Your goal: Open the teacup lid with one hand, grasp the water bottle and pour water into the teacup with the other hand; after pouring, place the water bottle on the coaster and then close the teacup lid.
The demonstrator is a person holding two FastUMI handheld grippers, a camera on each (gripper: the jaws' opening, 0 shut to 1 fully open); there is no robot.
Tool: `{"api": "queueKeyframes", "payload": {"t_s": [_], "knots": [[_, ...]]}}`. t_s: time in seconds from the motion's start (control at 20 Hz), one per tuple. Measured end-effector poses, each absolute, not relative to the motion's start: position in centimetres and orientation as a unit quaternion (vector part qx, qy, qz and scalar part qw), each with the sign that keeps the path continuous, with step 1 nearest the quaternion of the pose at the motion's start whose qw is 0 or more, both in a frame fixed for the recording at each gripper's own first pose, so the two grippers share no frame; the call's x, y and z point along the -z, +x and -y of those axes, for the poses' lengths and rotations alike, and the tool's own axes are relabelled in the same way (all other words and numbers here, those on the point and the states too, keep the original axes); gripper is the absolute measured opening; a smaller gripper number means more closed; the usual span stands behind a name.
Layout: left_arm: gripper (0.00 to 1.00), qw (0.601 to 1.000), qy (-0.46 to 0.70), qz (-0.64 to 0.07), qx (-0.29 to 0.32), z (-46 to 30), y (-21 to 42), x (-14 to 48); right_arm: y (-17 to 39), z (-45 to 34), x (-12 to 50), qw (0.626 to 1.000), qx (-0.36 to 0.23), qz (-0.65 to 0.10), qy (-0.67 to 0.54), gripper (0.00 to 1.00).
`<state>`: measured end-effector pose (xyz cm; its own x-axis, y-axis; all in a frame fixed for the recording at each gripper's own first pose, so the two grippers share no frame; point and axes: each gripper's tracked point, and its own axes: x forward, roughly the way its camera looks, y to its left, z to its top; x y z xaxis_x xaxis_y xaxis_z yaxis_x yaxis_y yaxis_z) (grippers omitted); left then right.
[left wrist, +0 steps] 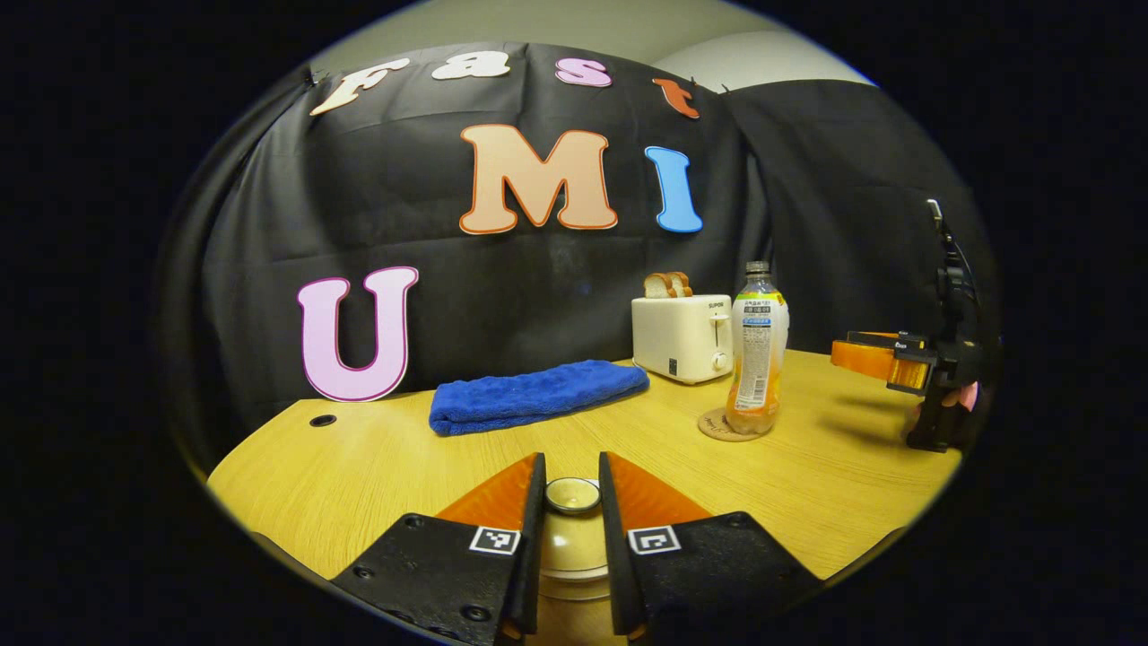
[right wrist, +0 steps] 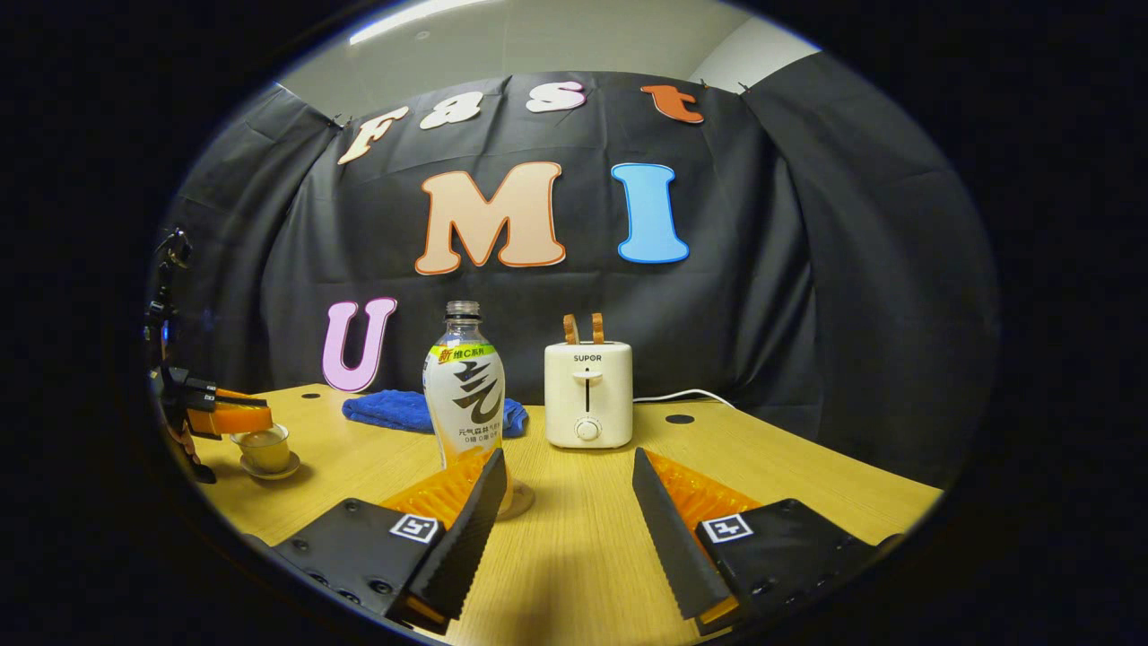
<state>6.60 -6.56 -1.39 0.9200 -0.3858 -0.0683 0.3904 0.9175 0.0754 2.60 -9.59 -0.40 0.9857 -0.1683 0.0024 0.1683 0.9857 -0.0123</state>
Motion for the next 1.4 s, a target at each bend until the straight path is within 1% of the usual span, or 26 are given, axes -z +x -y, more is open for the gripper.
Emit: {"api": "queueKeyframes", "payload": {"t_s": [0.05,0.1,0.15,0.2,0.25,0.3,0.35,0.4,0.5,0.55,0.6,0.65,0.85,0.95,1.0,1.15,1.3,1.35,1.4], "knots": [[0.31,0.978,0.044,-0.025,0.200,6.7,6.7,1.3,2.6,9.5,0.3,0.996,0.084,0.001,-0.006,0.87],[0.39,0.979,0.043,-0.024,0.199,6.6,6.6,1.2,2.6,9.5,0.3,0.996,0.084,0.001,-0.006,0.87],[0.44,0.979,0.042,-0.022,0.200,6.5,6.6,1.3,2.6,9.5,0.3,0.996,0.084,0.001,-0.006,0.87],[0.54,0.979,0.040,-0.020,0.200,6.5,6.5,1.1,2.6,9.5,0.3,0.996,0.084,0.001,-0.006,0.90],[0.63,0.979,0.039,-0.018,0.200,6.4,6.6,1.0,2.6,9.5,0.3,0.996,0.084,0.001,-0.006,0.87],[0.80,0.979,0.036,-0.016,0.201,6.4,6.4,1.0,2.5,9.6,0.4,0.996,0.084,0.001,-0.006,0.87],[0.90,0.979,0.033,-0.010,0.203,6.4,6.2,0.7,2.6,9.5,0.3,0.996,0.084,0.001,-0.006,0.87],[0.92,0.979,0.029,-0.004,0.201,6.3,6.2,0.5,2.6,9.5,0.3,0.996,0.084,0.001,-0.006,0.90],[0.91,0.981,0.017,0.012,0.195,5.6,5.9,0.0,2.6,9.5,0.3,0.996,0.084,0.001,-0.006,0.90],[0.93,0.981,0.010,0.021,0.191,5.3,5.9,-0.4,2.6,9.5,0.3,0.996,0.084,0.001,-0.006,0.88],[0.93,0.982,0.002,0.032,0.187,5.0,5.7,-0.7,2.5,9.5,0.3,0.996,0.084,0.001,-0.006,0.90],[0.92,0.983,0.004,0.025,0.183,4.8,5.5,-0.3,2.5,9.5,0.3,0.996,0.084,0.001,-0.006,0.87],[0.92,0.986,0.003,0.025,0.163,3.6,4.8,-0.3,2.5,9.7,0.3,0.996,0.088,0.001,-0.006,0.87],[0.94,0.991,0.004,0.024,0.130,1.7,3.9,-0.2,2.3,9.9,0.2,0.996,0.091,0.001,-0.006,0.87],[0.94,0.993,0.003,0.027,0.116,1.0,3.6,-0.3,2.3,9.9,0.2,0.996,0.093,0.001,-0.006,0.90],[0.94,0.997,0.005,0.026,0.067,-1.5,2.7,-0.2,2.2,10.2,0.2,0.995,0.097,0.001,-0.006,0.90],[0.94,0.999,0.005,0.026,0.023,-3.5,2.1,-0.2,2.0,10.4,0.2,0.995,0.102,0.002,-0.007,0.87],[0.94,1.000,0.006,0.025,0.008,-4.1,2.1,-0.1,2.0,10.5,0.2,0.995,0.103,0.002,-0.007,0.90],[0.94,1.000,0.006,0.025,-0.010,-4.9,2.1,-0.1,2.0,10.5,0.2,0.995,0.104,0.002,-0.007,0.88]]}}
